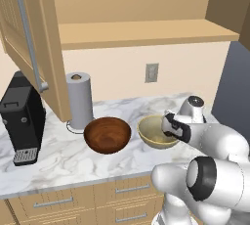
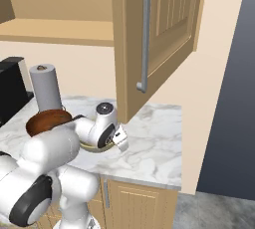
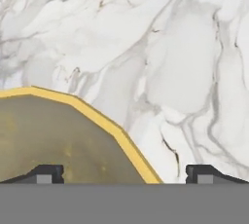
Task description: Open the cabinet. Pick the bowls from the counter and place them in the cabinet. Then close the cabinet.
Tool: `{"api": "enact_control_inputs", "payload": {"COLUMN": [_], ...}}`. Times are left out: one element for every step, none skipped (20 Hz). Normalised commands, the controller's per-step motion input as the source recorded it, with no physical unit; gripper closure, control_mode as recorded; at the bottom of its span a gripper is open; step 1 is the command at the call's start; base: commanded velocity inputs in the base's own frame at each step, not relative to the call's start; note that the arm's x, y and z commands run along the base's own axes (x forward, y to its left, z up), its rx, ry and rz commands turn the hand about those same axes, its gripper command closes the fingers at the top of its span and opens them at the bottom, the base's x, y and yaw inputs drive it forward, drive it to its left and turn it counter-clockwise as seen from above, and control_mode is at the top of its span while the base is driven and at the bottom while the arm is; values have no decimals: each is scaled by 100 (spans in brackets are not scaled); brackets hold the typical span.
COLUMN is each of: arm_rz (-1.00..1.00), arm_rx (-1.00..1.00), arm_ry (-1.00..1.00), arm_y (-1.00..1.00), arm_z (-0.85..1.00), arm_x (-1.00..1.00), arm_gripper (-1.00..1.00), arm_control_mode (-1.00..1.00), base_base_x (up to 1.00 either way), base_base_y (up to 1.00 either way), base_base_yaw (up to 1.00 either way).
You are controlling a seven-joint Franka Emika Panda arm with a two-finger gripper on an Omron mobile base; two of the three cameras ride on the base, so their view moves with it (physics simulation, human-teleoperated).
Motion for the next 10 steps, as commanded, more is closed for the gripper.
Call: {"api": "enact_control_inputs", "payload": {"arm_rz": [0,0,0,0,0,0,0,0,0,0], "arm_rx": [0,0,0,0,0,0,0,0,0,0], "arm_ry": [0,0,0,0,0,1,2,3,2,3], "arm_y": [0,0,0,0,4,6,23,31,39,42], "arm_z": [-44,-46,-48,-52,-53,-54,-64,-60,-55,-54], "arm_x": [28,25,21,19,14,8,0,0,-14,-21], "arm_gripper": [-100,-100,-100,-100,-100,-100,-100,100,100,100], "arm_control_mode": [-100,-100,-100,-100,-100,-100,-100,-100,-100,-100], "base_base_x": [0,0,0,0,0,0,0,0,0,0], "base_base_y": [0,0,0,0,0,0,0,0,0,0], "base_base_yaw": [0,0,0,0,0,0,0,0,0,0]}}
